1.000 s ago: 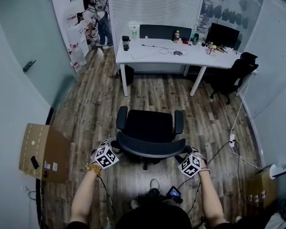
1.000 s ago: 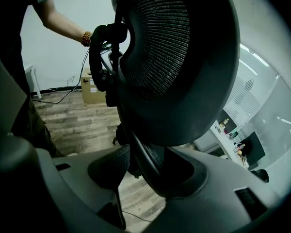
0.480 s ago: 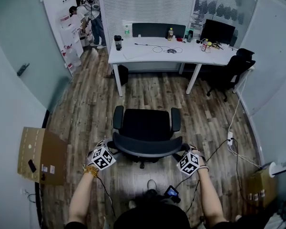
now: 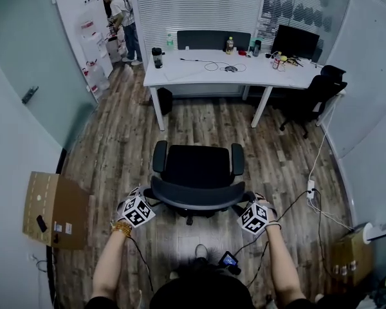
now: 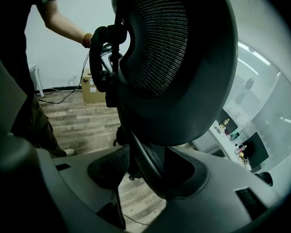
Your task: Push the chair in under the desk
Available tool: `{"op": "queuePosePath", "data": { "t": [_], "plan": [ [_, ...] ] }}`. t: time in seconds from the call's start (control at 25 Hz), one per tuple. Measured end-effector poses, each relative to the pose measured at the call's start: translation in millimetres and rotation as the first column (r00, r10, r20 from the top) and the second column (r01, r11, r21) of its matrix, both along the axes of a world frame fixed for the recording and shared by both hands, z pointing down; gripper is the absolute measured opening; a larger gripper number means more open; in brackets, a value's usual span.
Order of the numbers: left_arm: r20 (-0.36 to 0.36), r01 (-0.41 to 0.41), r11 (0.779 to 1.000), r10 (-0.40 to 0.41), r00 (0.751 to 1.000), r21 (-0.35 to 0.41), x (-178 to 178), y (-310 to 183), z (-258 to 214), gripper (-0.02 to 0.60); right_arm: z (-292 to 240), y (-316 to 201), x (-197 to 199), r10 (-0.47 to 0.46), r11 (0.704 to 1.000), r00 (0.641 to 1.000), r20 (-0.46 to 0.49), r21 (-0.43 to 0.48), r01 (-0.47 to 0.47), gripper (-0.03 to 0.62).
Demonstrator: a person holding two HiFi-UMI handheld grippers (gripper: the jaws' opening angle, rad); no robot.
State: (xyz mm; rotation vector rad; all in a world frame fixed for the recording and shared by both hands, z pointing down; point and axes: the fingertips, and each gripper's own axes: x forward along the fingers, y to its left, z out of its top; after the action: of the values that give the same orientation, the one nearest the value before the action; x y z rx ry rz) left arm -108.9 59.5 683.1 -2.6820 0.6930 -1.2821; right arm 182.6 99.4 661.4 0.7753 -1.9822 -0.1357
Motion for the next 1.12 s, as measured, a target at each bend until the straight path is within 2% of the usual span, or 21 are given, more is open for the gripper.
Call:
{"op": "queuePosePath", "data": {
  "t": [0.44, 0.8, 0.92, 1.12],
  "plan": [
    [-0.002, 0.049, 0.999, -0.049, 0.999, 0.01, 42.9, -11.2, -0.9, 0.282, 2.2, -31.1, 44.4, -0.051, 0.998, 0.999, 0.001, -0.028, 0.051, 0.227],
    [-0.006, 0.074, 0.997, -0.073, 0.997, 0.006, 41.8, -19.3, 0.6, 0.282, 1.2, -45.0, 43.2, -0.073, 0.997, 0.997, -0.001, -0.014, 0.073, 0.229],
    [-0.011, 0.079, 0.997, -0.079, 0.997, 0.023, 47.2, -32.9, 0.5, 0.288, 2.1, -56.7, 48.7, -0.054, 0.999, 0.999, -0.005, -0.003, 0.054, 0.23],
    [0.004, 0.08, 0.997, -0.08, 0.997, 0.0, 51.5, -60.5, 2.9, 0.291, 5.8, -79.4, 53.0, -0.036, 0.999, 0.999, -0.006, -0.023, 0.036, 0.229]
  ]
}}
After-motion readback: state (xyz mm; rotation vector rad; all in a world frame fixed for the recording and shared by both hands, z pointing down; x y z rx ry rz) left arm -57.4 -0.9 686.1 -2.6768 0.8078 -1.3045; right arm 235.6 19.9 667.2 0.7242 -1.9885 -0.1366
